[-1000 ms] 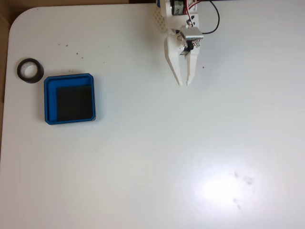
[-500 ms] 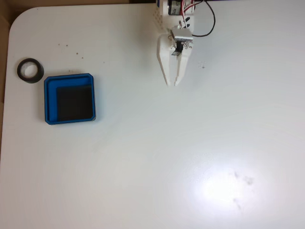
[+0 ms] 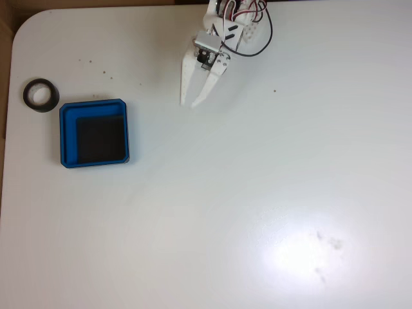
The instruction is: Pick the black tape roll and drop it in the blue box
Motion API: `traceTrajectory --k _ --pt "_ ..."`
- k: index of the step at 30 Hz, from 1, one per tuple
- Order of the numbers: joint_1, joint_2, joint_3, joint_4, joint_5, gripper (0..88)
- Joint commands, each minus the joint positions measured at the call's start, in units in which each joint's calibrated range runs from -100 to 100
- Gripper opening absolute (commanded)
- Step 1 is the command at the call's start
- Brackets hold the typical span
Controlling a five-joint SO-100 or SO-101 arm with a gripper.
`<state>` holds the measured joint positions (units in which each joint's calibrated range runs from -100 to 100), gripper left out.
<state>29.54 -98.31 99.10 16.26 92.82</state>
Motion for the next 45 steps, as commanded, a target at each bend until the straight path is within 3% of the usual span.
traceTrajectory --k 1,45 --pt "5.2 -0.4 0.7 0.0 0.2 1.0" --pt "40.9 -0.4 0.6 0.0 0.3 0.9"
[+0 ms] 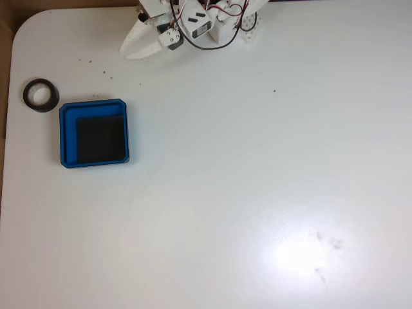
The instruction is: Pick the black tape roll and drop it in the blue box
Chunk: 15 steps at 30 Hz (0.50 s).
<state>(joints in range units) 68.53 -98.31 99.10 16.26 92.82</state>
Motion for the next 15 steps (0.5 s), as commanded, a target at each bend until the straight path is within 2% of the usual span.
traceTrajectory --k 1,15 --pt "2.6 -0.4 0.6 0.0 0.3 0.9" --pt "12.0 -0.4 0.5 0.0 0.3 0.9"
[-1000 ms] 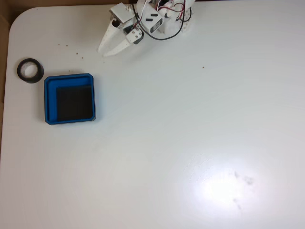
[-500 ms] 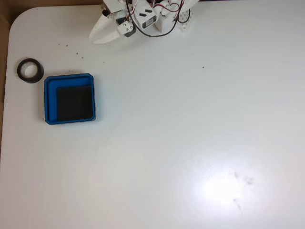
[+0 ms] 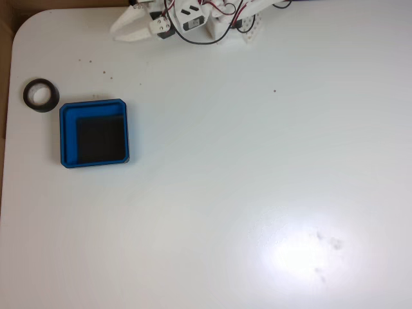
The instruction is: Pick the black tape roll and drop it in the blue box
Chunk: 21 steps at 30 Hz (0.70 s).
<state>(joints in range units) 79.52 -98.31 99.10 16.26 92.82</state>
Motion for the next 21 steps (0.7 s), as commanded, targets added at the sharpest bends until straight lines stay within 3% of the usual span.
traceTrajectory --k 1,21 --pt "0.9 -0.4 0.6 0.0 0.3 1.0" --pt "0.4 -0.4 -1.3 -0.1 0.8 1.2"
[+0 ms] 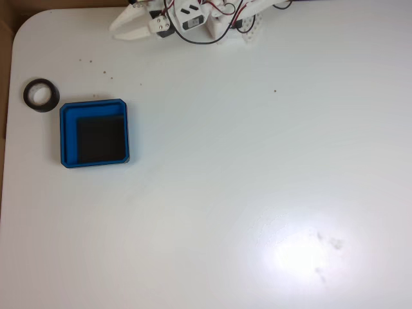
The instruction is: Pick the black tape roll and drop it in the blue box
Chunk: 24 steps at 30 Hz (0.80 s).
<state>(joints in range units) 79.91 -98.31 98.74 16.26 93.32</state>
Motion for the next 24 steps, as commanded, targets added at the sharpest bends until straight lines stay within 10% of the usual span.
traceTrajectory --k 1,24 --pt "0.0 -0.3 -1.2 0.0 0.3 1.2" --pt "0.3 44.5 -41.2 0.0 0.3 1.3"
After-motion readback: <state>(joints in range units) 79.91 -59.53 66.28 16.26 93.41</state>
